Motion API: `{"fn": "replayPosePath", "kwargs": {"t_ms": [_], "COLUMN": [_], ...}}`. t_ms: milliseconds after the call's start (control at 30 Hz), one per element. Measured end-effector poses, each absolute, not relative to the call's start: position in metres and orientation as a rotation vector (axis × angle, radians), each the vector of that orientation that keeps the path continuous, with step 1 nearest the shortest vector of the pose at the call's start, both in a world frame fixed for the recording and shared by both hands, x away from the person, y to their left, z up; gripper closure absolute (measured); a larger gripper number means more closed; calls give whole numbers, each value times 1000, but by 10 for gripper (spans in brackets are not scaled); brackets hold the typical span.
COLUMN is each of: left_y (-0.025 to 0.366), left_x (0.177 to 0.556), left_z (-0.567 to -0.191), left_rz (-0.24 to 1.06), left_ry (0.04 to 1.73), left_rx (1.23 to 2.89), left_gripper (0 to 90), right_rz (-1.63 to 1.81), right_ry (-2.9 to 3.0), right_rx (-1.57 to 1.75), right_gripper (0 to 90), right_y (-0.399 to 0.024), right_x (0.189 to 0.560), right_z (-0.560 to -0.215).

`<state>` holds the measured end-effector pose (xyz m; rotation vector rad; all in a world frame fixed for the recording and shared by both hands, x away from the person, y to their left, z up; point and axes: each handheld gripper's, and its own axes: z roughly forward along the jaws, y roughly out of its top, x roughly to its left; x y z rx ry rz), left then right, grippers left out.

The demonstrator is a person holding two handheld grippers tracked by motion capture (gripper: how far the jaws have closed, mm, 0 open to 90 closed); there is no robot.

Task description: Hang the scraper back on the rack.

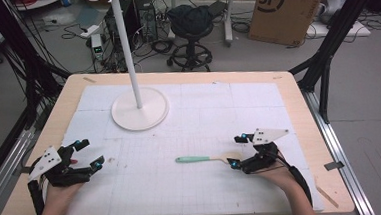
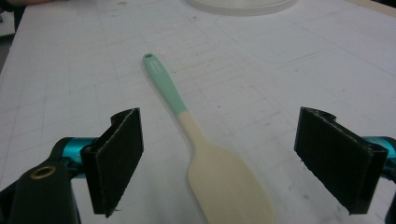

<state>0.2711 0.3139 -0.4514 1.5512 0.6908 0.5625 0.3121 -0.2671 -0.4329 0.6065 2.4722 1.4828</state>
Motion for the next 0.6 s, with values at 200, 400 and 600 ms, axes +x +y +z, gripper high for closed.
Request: {"fn": "replayPosePath", "kwargs": {"t_ms": [200, 400, 600], "left_y": [314, 314, 313], "left_x": [271, 271, 271], "left_z": [-451, -451, -451], "left_rz": [566, 566, 567], "left_ry": [691, 690, 692], "left_rx": [1556, 1555, 1553], "left_gripper": [145, 146, 146], "right_rz": [1435, 1372, 1282], "right_ry": [2559, 2653, 2713], "right_rx": [542, 480, 414], "right_gripper": [187, 318, 470], "right_y": [-245, -227, -213], "right_x": [322, 329, 333], "right_z": [-437, -442, -445]}}
